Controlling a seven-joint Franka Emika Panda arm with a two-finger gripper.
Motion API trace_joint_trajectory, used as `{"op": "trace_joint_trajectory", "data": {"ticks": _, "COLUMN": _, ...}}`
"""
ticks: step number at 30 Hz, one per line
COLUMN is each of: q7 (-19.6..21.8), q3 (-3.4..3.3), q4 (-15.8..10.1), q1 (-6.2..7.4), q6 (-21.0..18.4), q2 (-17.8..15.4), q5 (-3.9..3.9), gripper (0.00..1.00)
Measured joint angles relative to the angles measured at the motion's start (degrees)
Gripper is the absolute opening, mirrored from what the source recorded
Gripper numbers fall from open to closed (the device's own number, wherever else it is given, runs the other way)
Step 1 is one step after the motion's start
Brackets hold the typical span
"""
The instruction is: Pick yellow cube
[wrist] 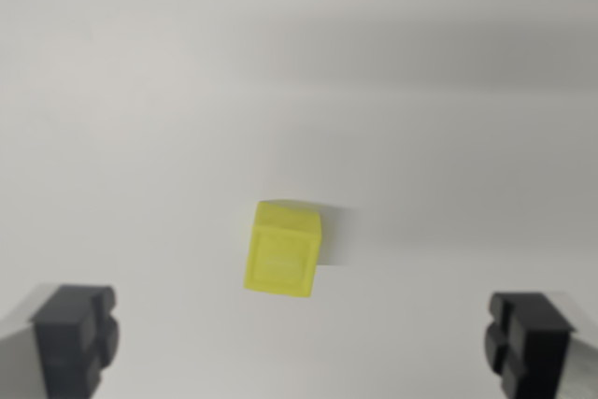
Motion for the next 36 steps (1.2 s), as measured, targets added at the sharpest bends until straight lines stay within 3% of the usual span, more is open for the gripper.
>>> {"op": "trace_joint_trajectory", "data": {"ticks": 36, "q7": 3.4, "q3": 0.0, "q4": -9.3, "q1": 0.26, "q6": 9.5, "q2": 0.2, "q5": 0.22, "gripper": 1.0}}
